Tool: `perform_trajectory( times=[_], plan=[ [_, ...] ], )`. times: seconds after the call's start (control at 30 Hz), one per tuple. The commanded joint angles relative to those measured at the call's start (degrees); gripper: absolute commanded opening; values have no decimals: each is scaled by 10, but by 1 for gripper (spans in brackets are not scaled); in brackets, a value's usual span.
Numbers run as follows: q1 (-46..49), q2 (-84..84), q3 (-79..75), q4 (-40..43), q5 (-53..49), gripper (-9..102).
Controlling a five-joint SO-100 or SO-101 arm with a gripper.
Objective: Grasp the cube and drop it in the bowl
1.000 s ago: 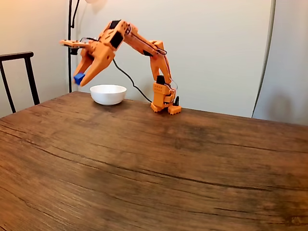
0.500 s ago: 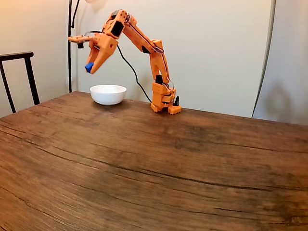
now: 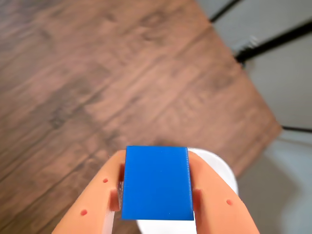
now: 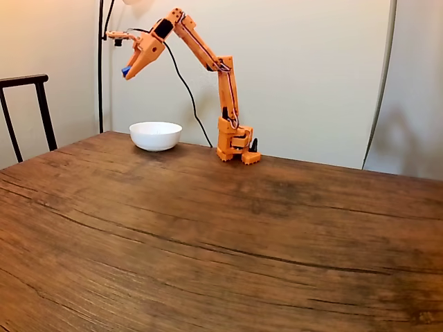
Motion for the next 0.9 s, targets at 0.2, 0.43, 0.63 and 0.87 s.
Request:
perform_trajectory(
  times=[0.2,0.43,0.63,0.87],
  plan=[
    [110,69,98,34,7,4],
    [171,147,274,32,11,4],
    [221,220,435,0,18,4],
    [239,298,628,-170,54,4]
  ],
)
